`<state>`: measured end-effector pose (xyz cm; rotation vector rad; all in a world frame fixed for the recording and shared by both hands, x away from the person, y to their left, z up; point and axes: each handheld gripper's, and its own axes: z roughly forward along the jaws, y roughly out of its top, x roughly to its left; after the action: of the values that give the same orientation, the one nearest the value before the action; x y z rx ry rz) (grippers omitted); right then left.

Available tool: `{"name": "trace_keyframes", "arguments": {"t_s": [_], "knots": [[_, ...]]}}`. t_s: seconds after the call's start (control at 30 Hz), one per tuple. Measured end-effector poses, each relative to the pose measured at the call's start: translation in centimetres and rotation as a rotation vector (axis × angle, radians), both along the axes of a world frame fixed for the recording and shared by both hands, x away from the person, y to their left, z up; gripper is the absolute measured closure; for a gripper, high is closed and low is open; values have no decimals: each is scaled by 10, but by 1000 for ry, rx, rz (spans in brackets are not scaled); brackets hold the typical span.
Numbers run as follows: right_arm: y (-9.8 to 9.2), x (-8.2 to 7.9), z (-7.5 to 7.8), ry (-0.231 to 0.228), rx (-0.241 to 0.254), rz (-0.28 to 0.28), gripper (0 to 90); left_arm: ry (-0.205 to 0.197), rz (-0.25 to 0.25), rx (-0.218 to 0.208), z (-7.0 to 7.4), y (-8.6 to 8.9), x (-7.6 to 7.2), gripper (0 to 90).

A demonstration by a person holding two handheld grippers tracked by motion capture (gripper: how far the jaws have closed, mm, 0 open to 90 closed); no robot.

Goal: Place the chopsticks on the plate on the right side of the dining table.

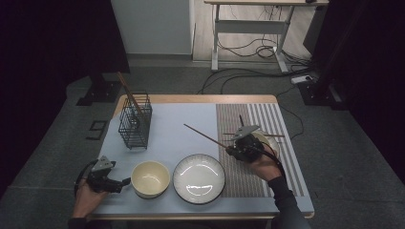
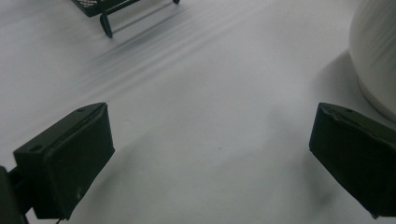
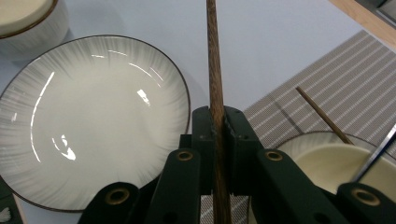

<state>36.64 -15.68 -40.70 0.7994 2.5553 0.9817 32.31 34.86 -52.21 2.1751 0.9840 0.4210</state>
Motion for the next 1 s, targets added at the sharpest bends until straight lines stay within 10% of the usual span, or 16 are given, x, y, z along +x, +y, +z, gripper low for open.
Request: {"name": "trace_keyframes", "arguments": {"t_s": [0.2,1.0], "knots": [[-17,-1,-2,-3,7,-55,838,60,-18,67,-4,-8,5,0],[-74,0,-9,-13,18,-262,838,73,-14,56,-4,-7,7,0]]}}
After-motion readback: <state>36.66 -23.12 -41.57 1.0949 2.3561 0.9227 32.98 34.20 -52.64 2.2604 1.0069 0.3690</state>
